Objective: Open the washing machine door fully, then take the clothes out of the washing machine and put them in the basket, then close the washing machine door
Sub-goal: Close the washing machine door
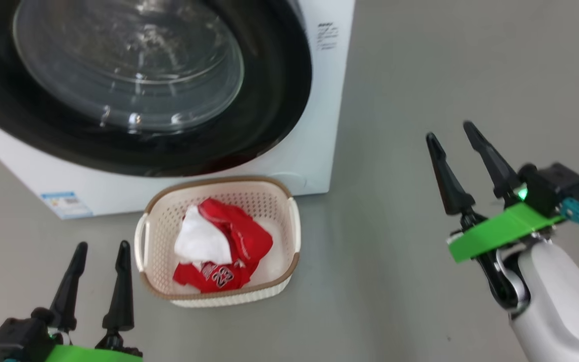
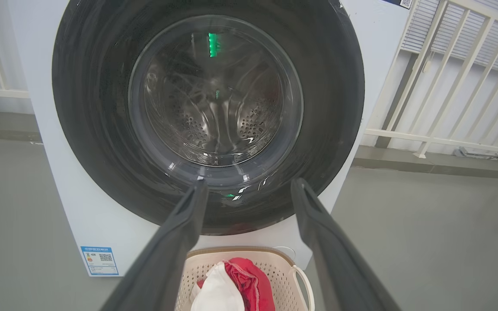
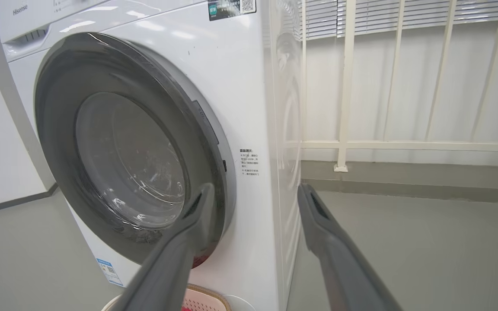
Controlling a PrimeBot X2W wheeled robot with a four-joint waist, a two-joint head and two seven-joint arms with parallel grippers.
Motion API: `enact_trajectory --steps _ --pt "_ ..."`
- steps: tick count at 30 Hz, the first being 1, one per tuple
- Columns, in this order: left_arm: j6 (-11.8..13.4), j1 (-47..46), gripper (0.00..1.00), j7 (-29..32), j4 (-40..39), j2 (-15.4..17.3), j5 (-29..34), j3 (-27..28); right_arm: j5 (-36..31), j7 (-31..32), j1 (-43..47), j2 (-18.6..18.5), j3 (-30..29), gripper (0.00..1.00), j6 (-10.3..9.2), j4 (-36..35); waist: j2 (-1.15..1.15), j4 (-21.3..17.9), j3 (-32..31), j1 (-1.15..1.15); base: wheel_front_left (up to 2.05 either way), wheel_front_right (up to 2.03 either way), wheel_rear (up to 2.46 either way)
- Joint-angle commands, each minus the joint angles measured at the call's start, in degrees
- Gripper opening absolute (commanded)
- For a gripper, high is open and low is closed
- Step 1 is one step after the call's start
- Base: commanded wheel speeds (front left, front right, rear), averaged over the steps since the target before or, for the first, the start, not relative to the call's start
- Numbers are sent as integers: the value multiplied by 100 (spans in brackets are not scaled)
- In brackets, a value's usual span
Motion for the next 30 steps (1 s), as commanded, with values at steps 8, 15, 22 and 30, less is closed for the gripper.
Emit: enact_trajectory --steps 8,15,22,30 --pt "-31 266 100 -44 -256 129 104 295 -274 -36 957 45 -467 100 -6 -676 0 -464 -548 0 0 0 0" --pt "-31 575 100 -44 -363 161 164 365 -283 -36 1566 -76 -696 100 -6 -1146 0 -559 -738 0 0 0 0" --pt "-31 858 100 -44 -586 258 -11 231 -267 -36 2045 -197 -813 100 -6 -1492 0 -537 -895 0 0 0 0" --pt "-31 1074 100 -44 -496 250 6 289 -318 -36 2397 -150 -950 100 -6 -1652 0 -518 -1015 0 0 0 0"
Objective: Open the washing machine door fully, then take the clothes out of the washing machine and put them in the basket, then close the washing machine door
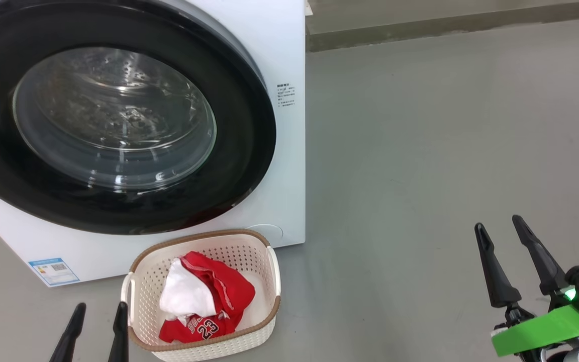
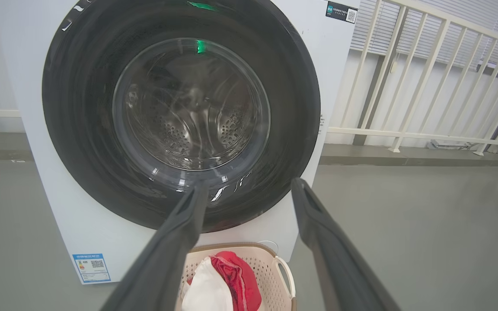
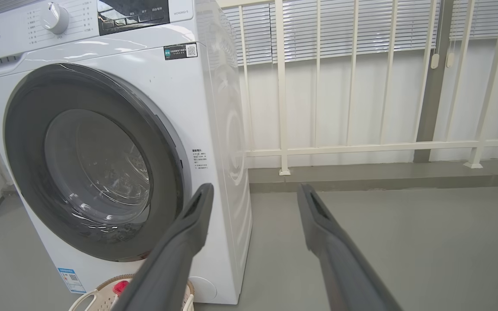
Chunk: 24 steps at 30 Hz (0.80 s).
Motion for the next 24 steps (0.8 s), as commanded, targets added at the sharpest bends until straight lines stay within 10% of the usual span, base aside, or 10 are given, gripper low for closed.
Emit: enact_trajectory --steps 1,14,15,24 --pt "-31 -97 100 -45 -108 68 -13 214 -52 -36 -47 -80 63 100 -6 -169 0 13 -17 0 0 0 0" --pt "-31 -18 100 -45 -20 83 -13 161 -101 -36 119 -95 49 100 -6 -194 0 92 -103 0 0 0 0" --pt "1 44 0 -1 97 13 -15 -48 -37 0 155 20 -42 0 0 -40 0 91 -102 0 0 0 0" --pt "8 38 0 108 499 -187 -240 -97 178 64 287 231 21 0 0 347 0 102 -97 4 0 0 0"
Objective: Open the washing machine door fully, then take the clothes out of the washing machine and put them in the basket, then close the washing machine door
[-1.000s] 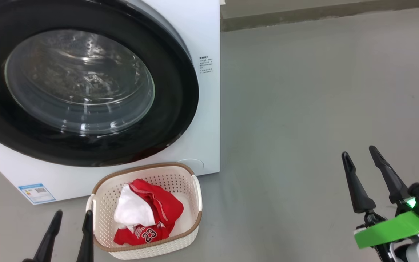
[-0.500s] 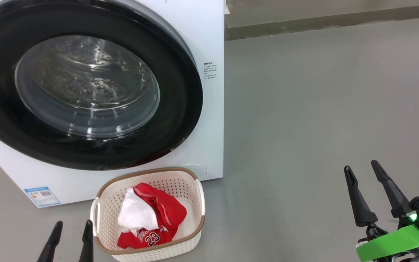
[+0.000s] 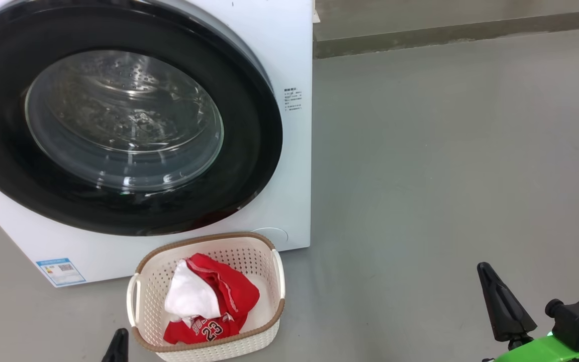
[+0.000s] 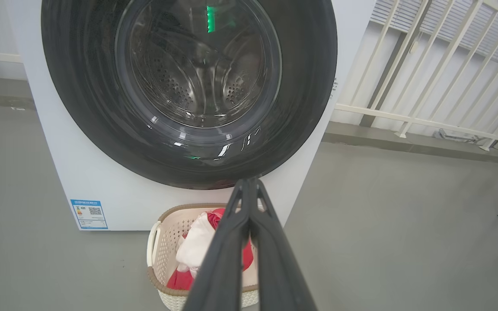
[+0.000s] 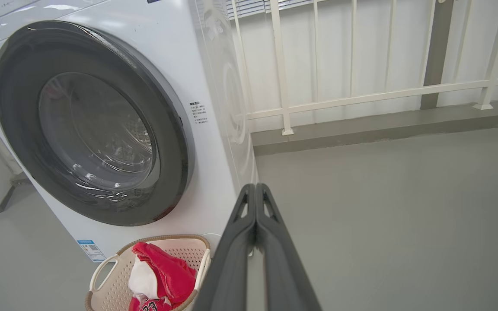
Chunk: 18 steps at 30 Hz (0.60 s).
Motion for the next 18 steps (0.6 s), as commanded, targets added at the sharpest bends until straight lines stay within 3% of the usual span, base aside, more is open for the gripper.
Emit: enact_trajectory --steps 1,18 --pt "-2 -103 0 30 -115 72 -160 51 134 26 -184 -65 -58 0 0 -136 0 4 1 7 0 0 0" --pt "-7 -309 0 309 -15 32 -1155 101 1073 305 -304 12 -168 0 -1 -71 0 41 55 0 0 0 0"
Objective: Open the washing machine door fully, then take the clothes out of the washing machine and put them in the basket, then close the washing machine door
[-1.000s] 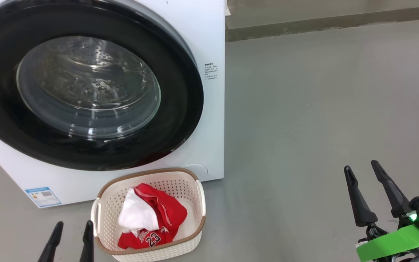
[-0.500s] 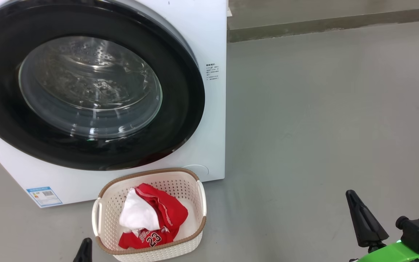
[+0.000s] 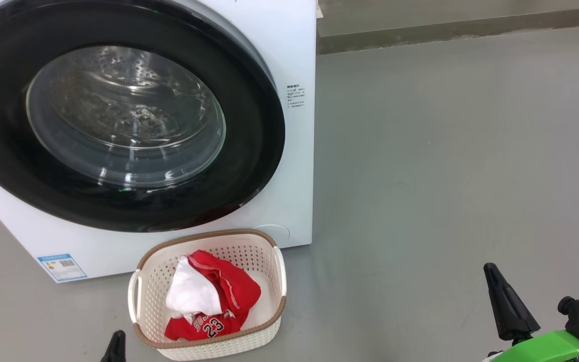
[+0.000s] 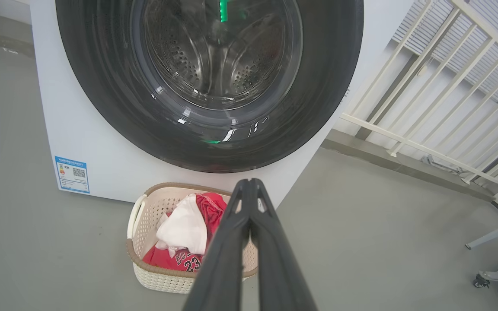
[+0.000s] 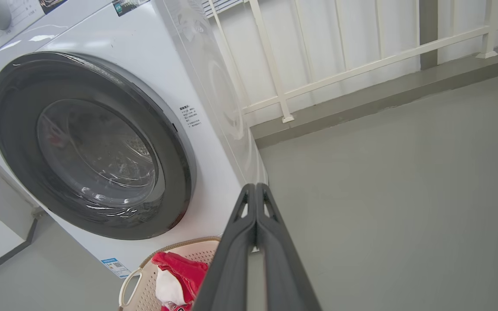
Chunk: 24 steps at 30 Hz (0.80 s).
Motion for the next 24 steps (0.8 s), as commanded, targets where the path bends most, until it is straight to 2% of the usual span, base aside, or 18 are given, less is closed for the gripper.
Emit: enact_trajectory --steps 1,24 --pt "-8 -272 0 29 -103 52 -164 88 165 44 -297 -64 -49 0 -1 -116 0 4 4 -1 0 0 0" --pt "-16 -553 0 409 32 -3 -1510 160 1432 428 -460 46 -205 0 -2 -27 0 54 70 -1 0 0 0"
